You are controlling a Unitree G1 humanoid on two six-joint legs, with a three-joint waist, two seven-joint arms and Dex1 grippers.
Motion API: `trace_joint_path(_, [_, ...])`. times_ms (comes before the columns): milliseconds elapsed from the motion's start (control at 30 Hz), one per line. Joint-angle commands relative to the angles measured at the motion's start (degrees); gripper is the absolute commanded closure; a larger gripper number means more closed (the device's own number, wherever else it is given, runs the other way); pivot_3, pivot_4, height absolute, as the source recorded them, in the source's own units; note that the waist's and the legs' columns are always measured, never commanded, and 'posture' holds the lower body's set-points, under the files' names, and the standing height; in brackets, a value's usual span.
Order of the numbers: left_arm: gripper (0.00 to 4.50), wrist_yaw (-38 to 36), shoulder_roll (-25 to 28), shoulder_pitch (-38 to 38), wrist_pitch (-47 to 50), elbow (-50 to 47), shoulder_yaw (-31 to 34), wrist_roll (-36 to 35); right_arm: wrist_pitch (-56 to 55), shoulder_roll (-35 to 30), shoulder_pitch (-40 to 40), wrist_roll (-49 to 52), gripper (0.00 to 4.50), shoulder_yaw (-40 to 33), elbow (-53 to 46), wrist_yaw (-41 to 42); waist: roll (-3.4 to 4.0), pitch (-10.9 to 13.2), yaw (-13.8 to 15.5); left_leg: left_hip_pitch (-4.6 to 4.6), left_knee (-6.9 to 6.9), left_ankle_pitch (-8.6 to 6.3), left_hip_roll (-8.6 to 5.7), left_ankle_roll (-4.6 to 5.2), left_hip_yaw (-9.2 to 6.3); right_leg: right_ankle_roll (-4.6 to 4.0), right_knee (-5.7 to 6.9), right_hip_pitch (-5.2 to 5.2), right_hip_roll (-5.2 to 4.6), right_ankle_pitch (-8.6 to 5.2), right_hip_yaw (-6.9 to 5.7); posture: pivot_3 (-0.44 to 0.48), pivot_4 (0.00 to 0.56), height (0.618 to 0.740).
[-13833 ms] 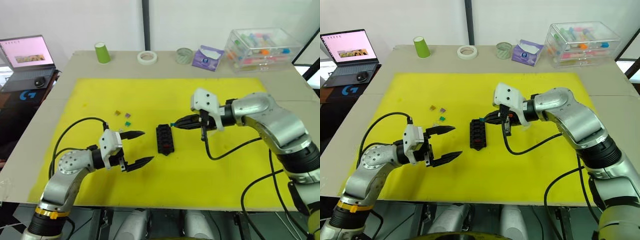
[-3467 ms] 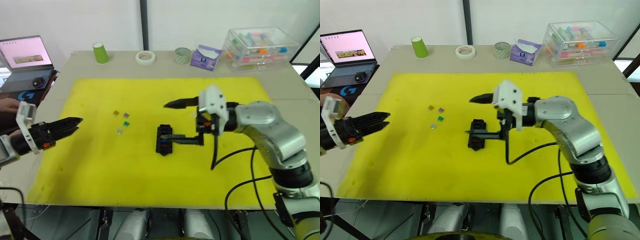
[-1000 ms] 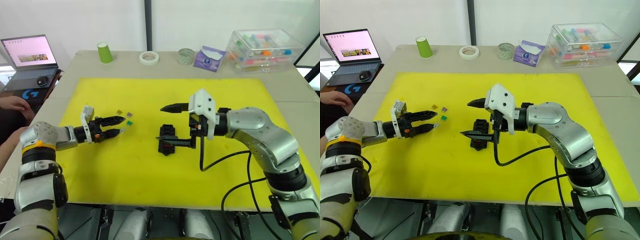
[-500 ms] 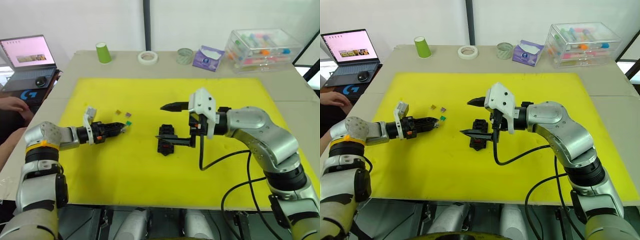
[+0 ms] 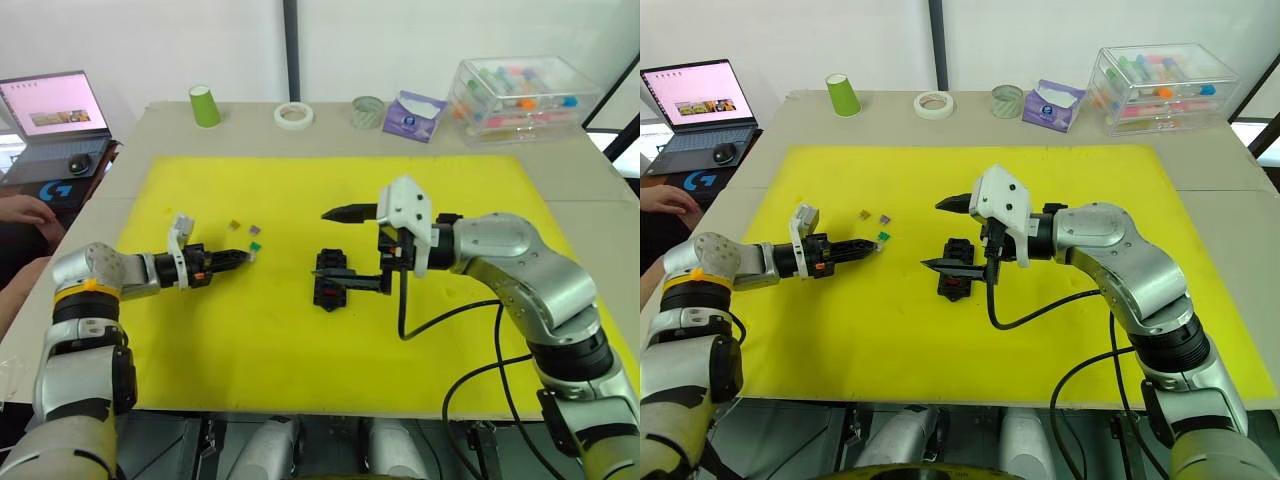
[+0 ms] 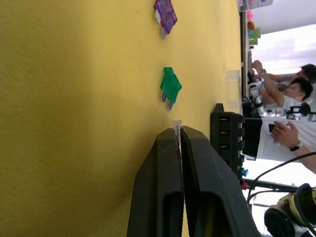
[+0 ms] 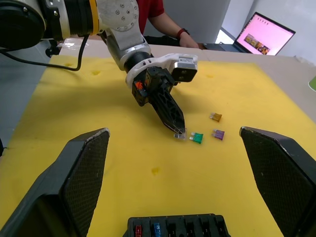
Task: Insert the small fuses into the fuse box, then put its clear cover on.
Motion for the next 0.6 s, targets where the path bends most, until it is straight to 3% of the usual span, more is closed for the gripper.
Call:
trace_joint_path(33, [4.48,0.06,-0.3,0.71,0.0,-0.04,-0.81,0.82,-1.31,0.21,-1.93,-0.28,0.0,-1.31,-1.04,0.07,0.0,0.0,-0.03,0.0,0.0,0.0,0.0,0.0,0.0,0.0,0.0,0.0,0.0,0.0,0.0,0.0,0.15,0.74])
trace_joint_path(300, [4.48,-1.28,0.65,1.28,4.59,-5.56,1.75,-2.94,0.43,0.77,-2.76,1.3,0.0,-2.17,-0.63,-0.61,0.0,0.0,-0.21,0.0,0.0,0.0,0.0,0.0,-0.01,0.0,0.0,0.0,0.0,0.0,0.0,0.0,0.15,0.74])
trace_joint_path(433, [4.48,-3.41,3.12,5.46,10.32,-24.21,5.35,-11.2,5.81,0.35,-2.42,6.68,0.0,-6.15,-0.36,-1.39,-0.04,0.03,-0.93,-0.06,-0.04,0.0,0.01,0.0,-0.03,0.0,0.0,-0.05,-0.03,0.0,0.03,0.0,0.15,0.74])
trace_joint_path(600, [4.48,-0.94,-0.94,9.1,8.34,-43.45,12.13,-20.56,15.03,-0.67,-2.6,15.44,0.0,-10.98,-0.56,-2.21,-0.04,0.03,-0.87,-0.07,-0.06,0.0,0.05,0.0,-0.05,0.0,-0.1,-0.02,-0.04,0.0,0.06,0.0,0.15,0.74])
